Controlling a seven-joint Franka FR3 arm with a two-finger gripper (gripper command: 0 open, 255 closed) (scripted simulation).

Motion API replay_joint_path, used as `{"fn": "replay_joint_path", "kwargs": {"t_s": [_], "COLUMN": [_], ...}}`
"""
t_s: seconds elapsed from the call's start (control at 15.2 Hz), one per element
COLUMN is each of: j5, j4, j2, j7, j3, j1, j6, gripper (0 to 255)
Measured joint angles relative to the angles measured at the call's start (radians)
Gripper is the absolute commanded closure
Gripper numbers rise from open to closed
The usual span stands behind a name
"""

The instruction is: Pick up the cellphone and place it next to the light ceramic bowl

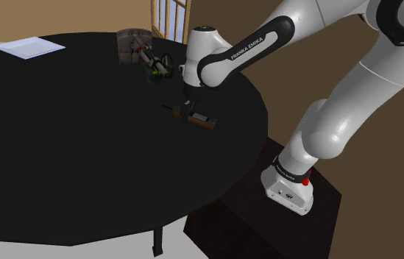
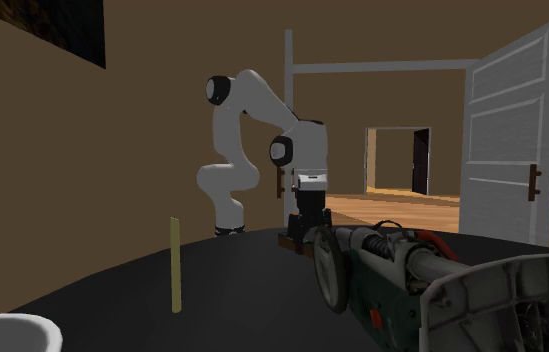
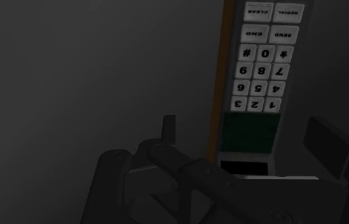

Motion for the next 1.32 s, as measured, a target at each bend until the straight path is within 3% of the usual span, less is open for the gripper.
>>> {"fn": "replay_joint_path", "kwargs": {"t_s": [0.26,0.33,0.99,1.32], "j5": [0.000,0.000,0.000,0.005], "j4": [-0.001,-0.001,0.000,0.022], "j2": [0.000,0.000,0.000,-0.039], "j7": [0.000,0.000,0.000,-0.005], "j3": [0.000,0.000,0.000,-0.002], "j1": [0.000,0.000,0.000,0.000], "j6": [0.001,0.001,0.001,-0.060], "gripper": [0,255,255,255]}}
